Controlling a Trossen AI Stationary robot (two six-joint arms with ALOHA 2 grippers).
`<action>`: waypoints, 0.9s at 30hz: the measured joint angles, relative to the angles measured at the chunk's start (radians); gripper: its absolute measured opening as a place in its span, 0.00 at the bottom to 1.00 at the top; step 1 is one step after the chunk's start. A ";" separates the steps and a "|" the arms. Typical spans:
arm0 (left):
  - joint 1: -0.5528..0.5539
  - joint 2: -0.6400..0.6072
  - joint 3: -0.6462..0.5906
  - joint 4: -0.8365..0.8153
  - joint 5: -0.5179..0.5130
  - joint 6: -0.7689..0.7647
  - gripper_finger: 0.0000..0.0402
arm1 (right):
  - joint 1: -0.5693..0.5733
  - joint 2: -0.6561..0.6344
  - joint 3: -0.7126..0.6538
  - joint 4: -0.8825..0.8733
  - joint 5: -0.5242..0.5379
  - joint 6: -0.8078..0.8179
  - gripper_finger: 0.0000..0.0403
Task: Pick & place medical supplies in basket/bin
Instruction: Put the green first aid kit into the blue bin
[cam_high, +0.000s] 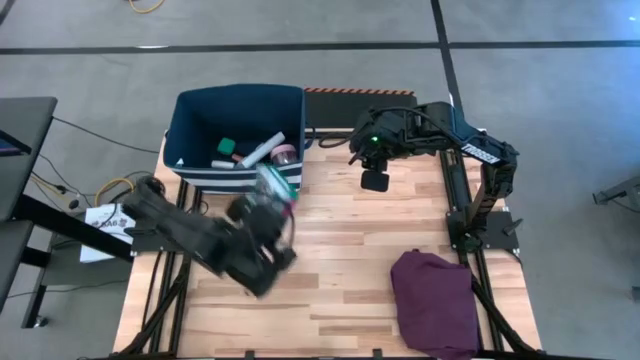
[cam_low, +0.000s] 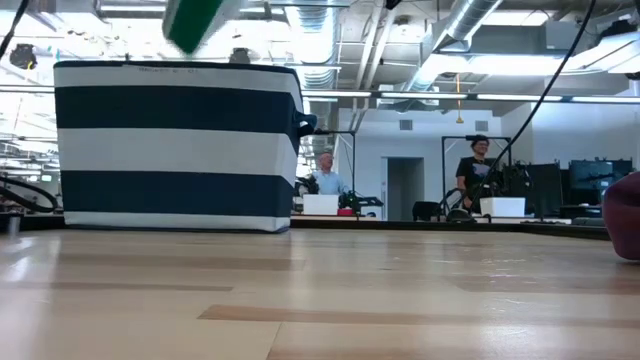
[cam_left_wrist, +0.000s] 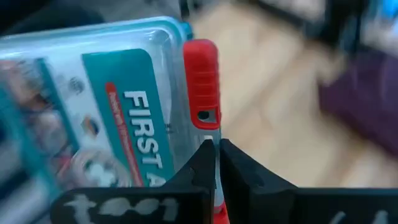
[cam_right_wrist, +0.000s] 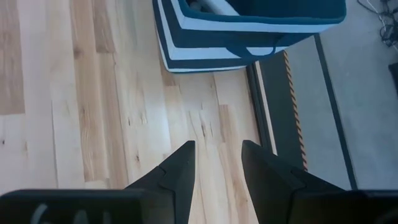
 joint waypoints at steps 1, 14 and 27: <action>0.009 -0.034 -0.006 0.006 -0.055 0.030 0.00 | 0.000 0.000 0.000 0.000 0.000 0.005 0.31; 0.545 -0.347 -0.010 0.002 -0.201 0.348 0.00 | 0.000 0.000 0.000 0.000 0.000 0.065 0.31; 1.068 -0.339 -0.506 0.167 0.219 0.533 0.00 | 0.001 0.000 0.000 0.001 0.001 0.093 0.31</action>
